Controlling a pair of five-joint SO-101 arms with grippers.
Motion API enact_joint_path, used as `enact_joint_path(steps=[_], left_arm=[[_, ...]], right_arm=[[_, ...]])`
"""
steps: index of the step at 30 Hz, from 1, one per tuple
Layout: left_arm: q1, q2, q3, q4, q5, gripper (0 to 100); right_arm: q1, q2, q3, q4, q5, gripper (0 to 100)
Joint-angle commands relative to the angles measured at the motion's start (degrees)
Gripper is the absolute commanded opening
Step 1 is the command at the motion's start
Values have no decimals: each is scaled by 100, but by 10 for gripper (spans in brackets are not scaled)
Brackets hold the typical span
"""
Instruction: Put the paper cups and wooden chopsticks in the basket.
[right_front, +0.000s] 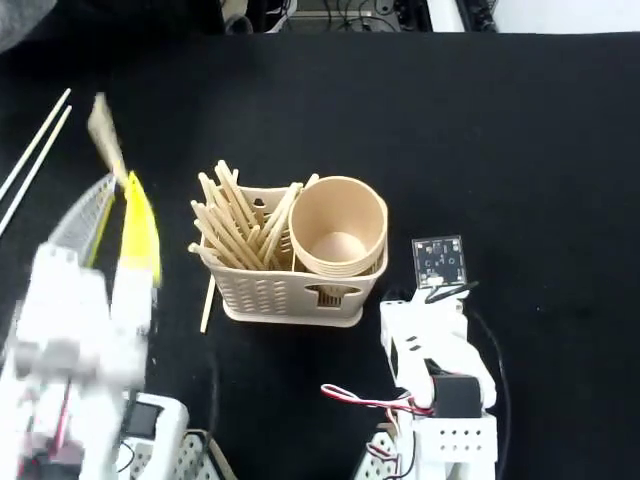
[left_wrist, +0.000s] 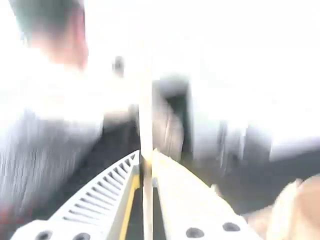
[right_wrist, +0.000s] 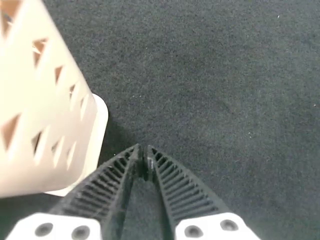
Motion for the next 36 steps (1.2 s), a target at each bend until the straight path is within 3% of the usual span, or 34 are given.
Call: enact_joint_path(steps=[1, 6, 14, 21, 26, 31, 36], left_arm=[[1051, -756, 1068, -1116, 53, 30], [1613, -299, 1490, -1354, 158, 30], [1112, 651, 1868, -2163, 2013, 30], [927, 730, 2545, -2215, 2066, 39], [1033, 730, 2062, -844, 2268, 202], [1015, 730, 1174, 185, 2629, 217], [673, 738, -251, 1591, 2207, 218]], right_arm=[[-53, -303, -31, 53, 0, 15], [-53, -303, -31, 53, 0, 15], [-44, -295, -31, 53, 0, 15], [-44, -295, -31, 53, 0, 15], [-44, -295, -31, 53, 0, 15], [-44, -295, -31, 53, 0, 15], [-44, -295, -31, 53, 0, 15]])
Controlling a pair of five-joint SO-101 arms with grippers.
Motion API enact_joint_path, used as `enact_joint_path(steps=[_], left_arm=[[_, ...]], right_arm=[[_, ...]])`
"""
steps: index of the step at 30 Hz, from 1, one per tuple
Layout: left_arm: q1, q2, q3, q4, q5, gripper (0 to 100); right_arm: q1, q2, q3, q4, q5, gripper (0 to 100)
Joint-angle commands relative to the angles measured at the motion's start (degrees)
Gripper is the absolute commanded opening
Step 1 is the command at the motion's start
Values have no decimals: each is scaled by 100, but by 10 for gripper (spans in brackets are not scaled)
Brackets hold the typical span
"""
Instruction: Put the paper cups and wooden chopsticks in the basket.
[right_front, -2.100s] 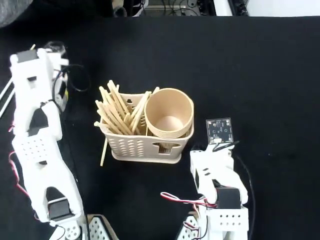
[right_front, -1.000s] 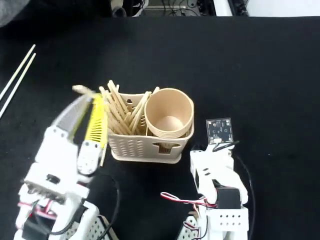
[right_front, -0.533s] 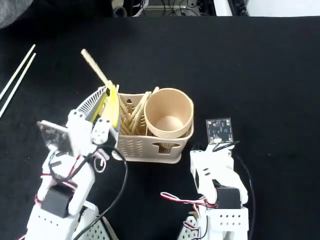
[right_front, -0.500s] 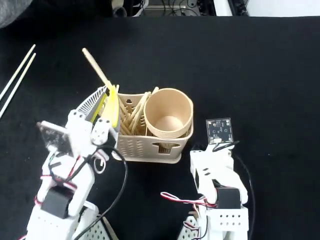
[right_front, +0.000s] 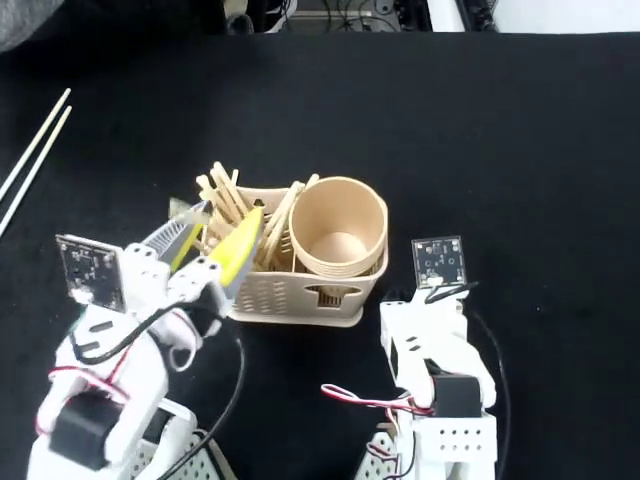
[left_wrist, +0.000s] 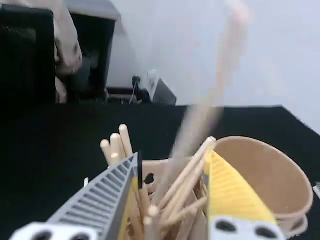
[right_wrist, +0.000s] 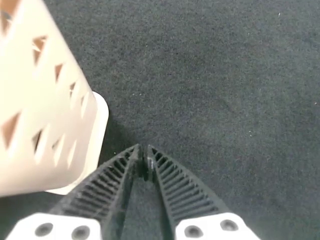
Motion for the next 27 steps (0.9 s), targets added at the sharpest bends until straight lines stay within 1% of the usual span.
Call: enact_joint_path(steps=[1, 3, 6, 8, 10, 13, 15, 17, 20, 23, 25, 27], left_arm=[[-426, 44, -1314, 949, -299, 218], [-963, 88, -1965, 1459, -378, 218], [-1938, 167, -2862, 2127, -905, 218], [-2466, 466, -3152, 2391, -1275, 218], [-2862, 1002, -3169, 2585, -1380, 218], [-3477, 2171, -2941, 2391, -1424, 218], [-3978, 3042, -2897, 1952, -1424, 218], [-4303, 3921, -2949, 1424, -1530, 218], [-4593, 5204, -3248, 967, -2268, 218], [-4866, 6338, -3793, 923, -2945, 216], [-4989, 6980, -4215, 967, -3130, 213], [-5015, 7402, -4541, 1116, -3147, 213]], right_arm=[[-44, -295, -31, 18, 0, 15], [-44, -295, -31, 18, 0, 15], [-44, -295, -31, 18, 0, 15], [-44, -295, -31, 18, 0, 15], [-44, -295, -31, 18, 0, 15], [-44, -295, -31, 18, 0, 15], [-44, -295, -31, 18, 0, 15], [-44, -286, -31, 18, 0, 15], [-44, -286, -31, 18, 0, 15], [-44, -286, -31, 18, 0, 15], [-44, -286, -31, 18, 0, 15], [-44, -286, -31, 18, 0, 15]])
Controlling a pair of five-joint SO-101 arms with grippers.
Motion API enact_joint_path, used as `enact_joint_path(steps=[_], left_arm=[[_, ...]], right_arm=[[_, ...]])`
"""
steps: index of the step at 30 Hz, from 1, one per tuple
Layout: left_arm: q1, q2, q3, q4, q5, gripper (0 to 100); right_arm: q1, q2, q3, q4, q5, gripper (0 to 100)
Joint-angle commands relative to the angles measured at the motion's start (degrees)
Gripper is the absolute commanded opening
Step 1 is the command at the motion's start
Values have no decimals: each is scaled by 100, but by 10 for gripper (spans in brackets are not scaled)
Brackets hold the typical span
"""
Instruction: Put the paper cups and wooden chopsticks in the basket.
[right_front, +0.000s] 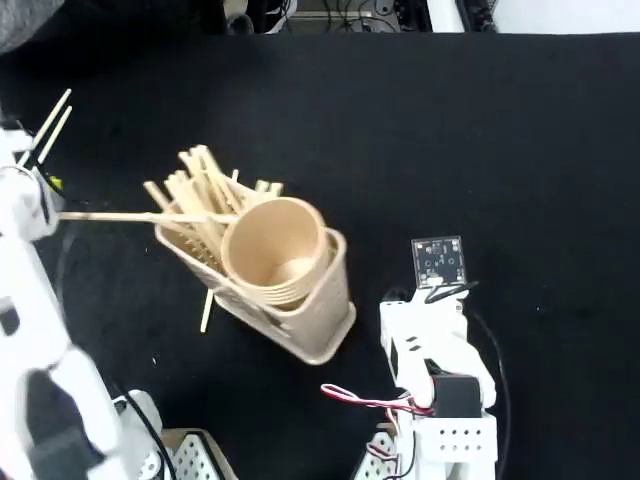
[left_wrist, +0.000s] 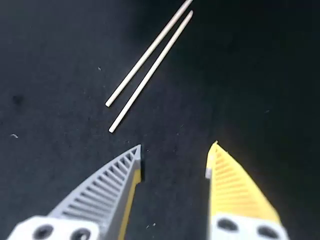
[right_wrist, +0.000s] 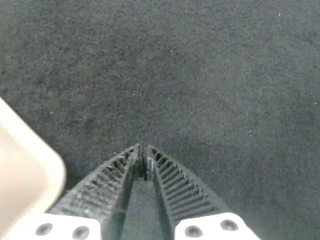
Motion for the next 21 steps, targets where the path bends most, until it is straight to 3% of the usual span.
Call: enact_joint_path(steps=[1, 5, 10, 15, 21], left_arm=[[-31, 721, -690, 185, -149, 213], [303, 536, -892, 527, -132, 213], [1244, -536, -866, 1064, -44, 213], [1473, -1758, -857, 1503, 246, 217], [1393, -1732, -593, 2532, -712, 216]], right_arm=[[-44, -286, -31, 18, 0, 15], [-53, -286, -31, 18, 0, 15], [-53, -286, -31, 18, 0, 15], [-53, -286, -31, 18, 0, 15], [-53, -286, -31, 18, 0, 15]])
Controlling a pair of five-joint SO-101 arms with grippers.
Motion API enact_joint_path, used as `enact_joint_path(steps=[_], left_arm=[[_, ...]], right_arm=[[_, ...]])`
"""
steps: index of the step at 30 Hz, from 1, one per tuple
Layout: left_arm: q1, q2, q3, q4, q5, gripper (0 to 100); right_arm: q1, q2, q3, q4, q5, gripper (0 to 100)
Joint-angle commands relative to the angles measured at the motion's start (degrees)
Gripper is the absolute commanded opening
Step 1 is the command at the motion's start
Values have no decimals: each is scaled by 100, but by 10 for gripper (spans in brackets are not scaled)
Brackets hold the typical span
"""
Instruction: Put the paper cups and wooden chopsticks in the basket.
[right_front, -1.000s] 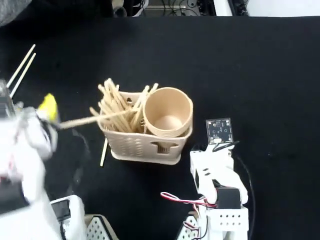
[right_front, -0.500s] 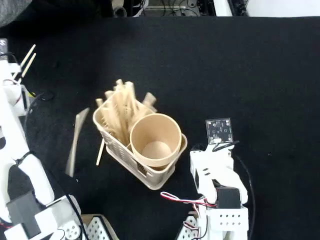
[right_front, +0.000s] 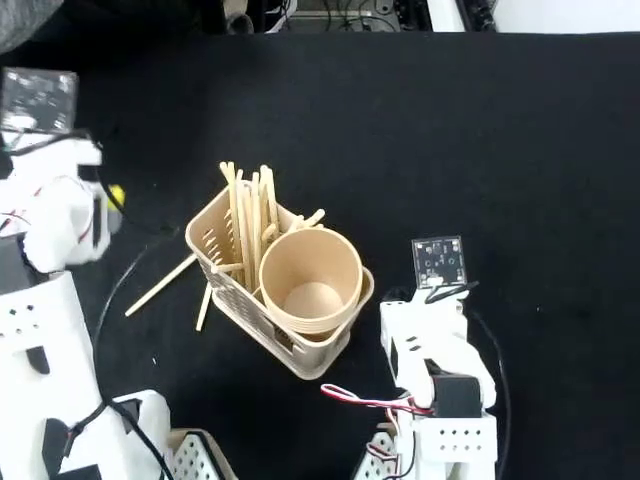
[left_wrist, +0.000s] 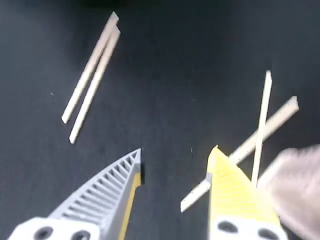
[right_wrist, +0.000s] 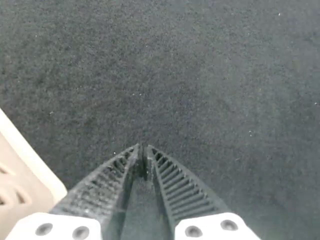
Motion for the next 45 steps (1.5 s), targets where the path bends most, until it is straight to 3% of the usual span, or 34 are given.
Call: enact_joint_path(steps=[1, 6, 11, 16, 24, 28, 33, 35, 39, 42, 45], left_arm=[[-57, 141, 242, 229, -466, 214], [4, 668, 1736, -721, -519, 213], [848, 484, 3178, -1284, -519, 175], [1420, -527, 4040, -1310, -176, 170], [1385, -2822, 5086, -1354, 914, 202], [295, -4220, 5613, -1697, 1284, 202], [-1156, -6110, 6404, -2004, 2708, 202], [-1341, -6629, 6774, -2031, 3042, 204], [-1288, -6207, 6967, -2426, 3112, 204], [-1288, -6242, 7231, -2708, 3121, 202], [-1305, -6409, 7407, -2787, 3138, 202]], right_arm=[[-53, -286, -31, 18, 0, 15], [-44, -303, -31, 18, 0, 14], [378, -312, -48, -18, 0, 15], [1116, -312, -611, 141, 501, 14], [888, -259, -2695, 967, 545, 17], [888, -171, -3890, 1231, 545, 104], [897, 1007, -5464, 1618, 492, 109], [888, 1763, -6343, 1934, 193, 90], [809, 3407, -8409, 2954, -246, 86], [193, 4541, -9771, 3851, -281, 86], [-316, 5314, -10237, 3833, -677, 87]])
